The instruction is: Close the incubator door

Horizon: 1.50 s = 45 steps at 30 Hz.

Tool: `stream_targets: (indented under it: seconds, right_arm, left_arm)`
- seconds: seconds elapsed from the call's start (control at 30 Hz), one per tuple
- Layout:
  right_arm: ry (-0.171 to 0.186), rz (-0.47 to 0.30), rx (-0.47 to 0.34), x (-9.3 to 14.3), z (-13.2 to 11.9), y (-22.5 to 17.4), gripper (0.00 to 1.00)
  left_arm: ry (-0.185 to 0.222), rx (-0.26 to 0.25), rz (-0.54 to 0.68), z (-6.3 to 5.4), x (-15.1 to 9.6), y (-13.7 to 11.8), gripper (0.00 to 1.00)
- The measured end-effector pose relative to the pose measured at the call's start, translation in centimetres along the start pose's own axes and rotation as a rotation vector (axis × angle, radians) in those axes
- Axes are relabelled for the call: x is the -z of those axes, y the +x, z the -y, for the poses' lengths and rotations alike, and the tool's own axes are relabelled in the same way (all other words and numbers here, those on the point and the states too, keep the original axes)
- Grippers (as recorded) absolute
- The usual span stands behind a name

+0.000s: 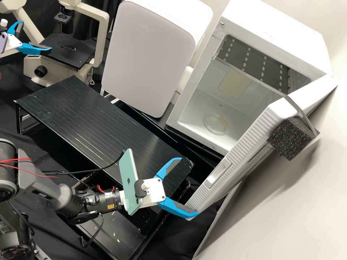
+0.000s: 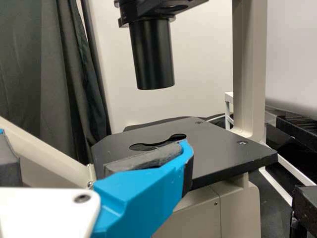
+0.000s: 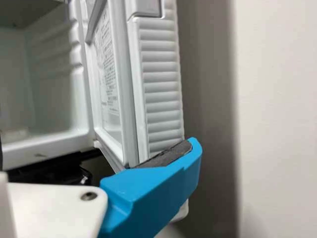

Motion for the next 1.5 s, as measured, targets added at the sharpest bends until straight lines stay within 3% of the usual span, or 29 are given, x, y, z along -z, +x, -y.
stream_targets:
  seconds: [0.2,0.4,0.53,0.63,0.73,0.87,1.1,1.37,1.5]
  right_arm:
    - [0.066,-0.029,0.026,0.5,0.1,-0.5,1.00]
    - [0.097,-0.117,0.108,1.8,0.4,-2.5,1.00]
    - [0.091,-0.227,0.198,3.4,0.8,-4.4,1.00]
    - [0.062,-0.322,0.261,4.7,1.3,-6.0,1.00]
    - [0.042,-0.419,0.290,5.9,1.4,-7.7,1.00]
    - [0.044,-0.486,0.287,7.0,1.2,-8.8,1.00]
    - [0.063,-0.494,0.270,7.8,1.2,-9.5,1.00]
    - [0.059,-0.491,0.246,8.3,1.7,-10.2,1.00]
    - [0.082,-0.456,0.246,8.4,2.6,-10.2,1.00]
  left_arm:
    - [0.000,0.000,0.000,0.0,0.0,0.0,1.00]
    - [0.000,0.000,0.000,0.0,0.0,0.0,1.00]
    - [0.000,0.000,0.000,0.0,0.0,0.0,1.00]
    - [0.000,0.000,0.000,0.0,0.0,0.0,1.00]
    - [0.000,0.000,0.000,0.0,0.0,0.0,1.00]
    - [0.000,0.000,0.000,0.0,0.0,0.0,1.00]
    - [0.000,0.000,0.000,0.0,0.0,0.0,1.00]
    - [0.000,0.000,0.000,0.0,0.0,0.0,1.00]
    - [0.000,0.000,0.000,0.0,0.0,0.0,1.00]
